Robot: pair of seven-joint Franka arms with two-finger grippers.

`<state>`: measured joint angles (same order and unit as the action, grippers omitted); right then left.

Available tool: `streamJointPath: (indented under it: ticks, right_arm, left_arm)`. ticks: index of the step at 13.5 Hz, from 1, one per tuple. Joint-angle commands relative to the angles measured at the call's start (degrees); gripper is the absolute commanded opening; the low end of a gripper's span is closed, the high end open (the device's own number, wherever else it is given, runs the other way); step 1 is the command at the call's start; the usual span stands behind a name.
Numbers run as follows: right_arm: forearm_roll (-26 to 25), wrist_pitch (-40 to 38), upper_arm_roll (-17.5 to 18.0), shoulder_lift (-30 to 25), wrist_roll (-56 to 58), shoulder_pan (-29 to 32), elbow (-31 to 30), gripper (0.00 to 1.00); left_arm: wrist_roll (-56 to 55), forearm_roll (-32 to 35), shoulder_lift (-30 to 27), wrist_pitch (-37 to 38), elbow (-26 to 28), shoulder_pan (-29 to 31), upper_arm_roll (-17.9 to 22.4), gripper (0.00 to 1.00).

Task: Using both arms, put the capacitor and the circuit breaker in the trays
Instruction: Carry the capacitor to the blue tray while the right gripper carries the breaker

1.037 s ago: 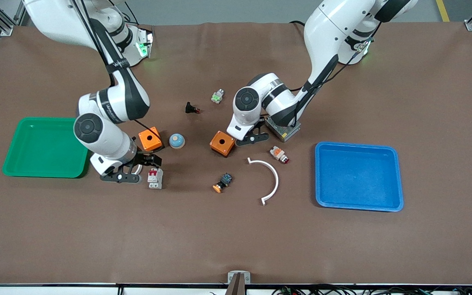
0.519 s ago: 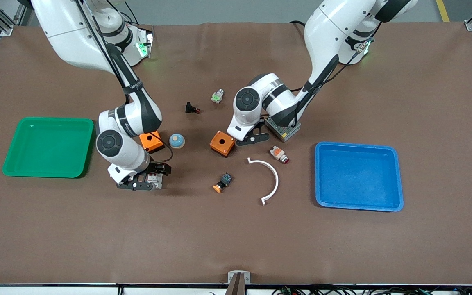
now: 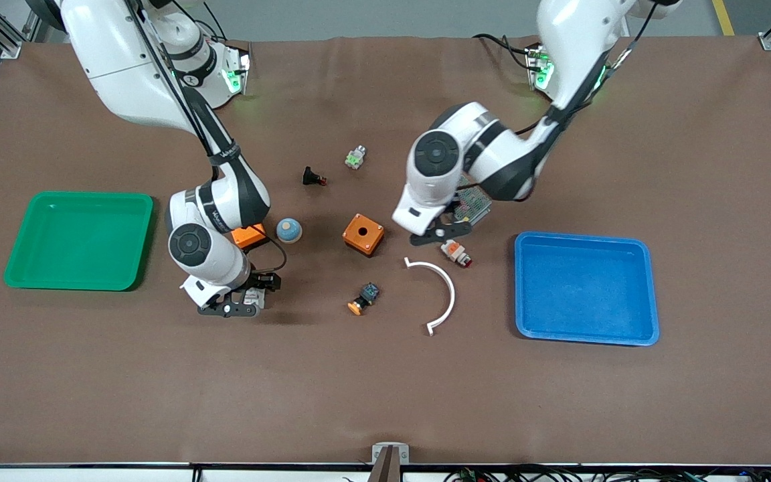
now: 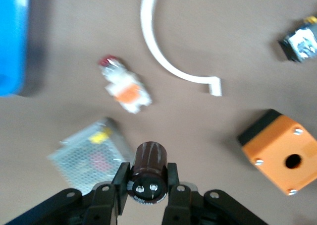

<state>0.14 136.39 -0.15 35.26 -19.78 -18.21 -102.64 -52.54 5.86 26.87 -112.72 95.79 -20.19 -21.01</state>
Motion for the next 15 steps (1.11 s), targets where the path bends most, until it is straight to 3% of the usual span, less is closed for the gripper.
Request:
streamJointPath:
  ticks: [1,6,7,10,15]
  right_arm:
    - [-1.54,-0.51,-0.02,0.69,-0.61,0.28,1.21,0.59]
    - [-1.28,-1.47,-0.11,0.52,-0.70,0.46,2.17,0.02]
    - [-1.28,-2.43,-0.20,0.08,-0.35,1.24,3.31,0.00]
    - [-1.19,-14.80,-0.02,-4.30,0.18,5.54,7.62,0.00]
    - [-1.19,-16.43,-0.11,-12.40,17.44,20.19,-0.08,0.00]
  left_arm:
    - [11.29,-1.81,-4.80,6.71,1.15,8.73,-0.78,0.21]
    - [29.04,-1.29,-5.86,8.13,1.15,23.32,-0.70,0.22]
    - [31.43,-0.94,-5.51,7.78,1.24,25.01,-0.61,0.22]
    - [34.00,2.91,-3.58,6.47,1.50,29.14,-0.34,0.22]
    - [34.35,6.00,1.86,-3.89,2.47,31.17,-0.17,0.22]
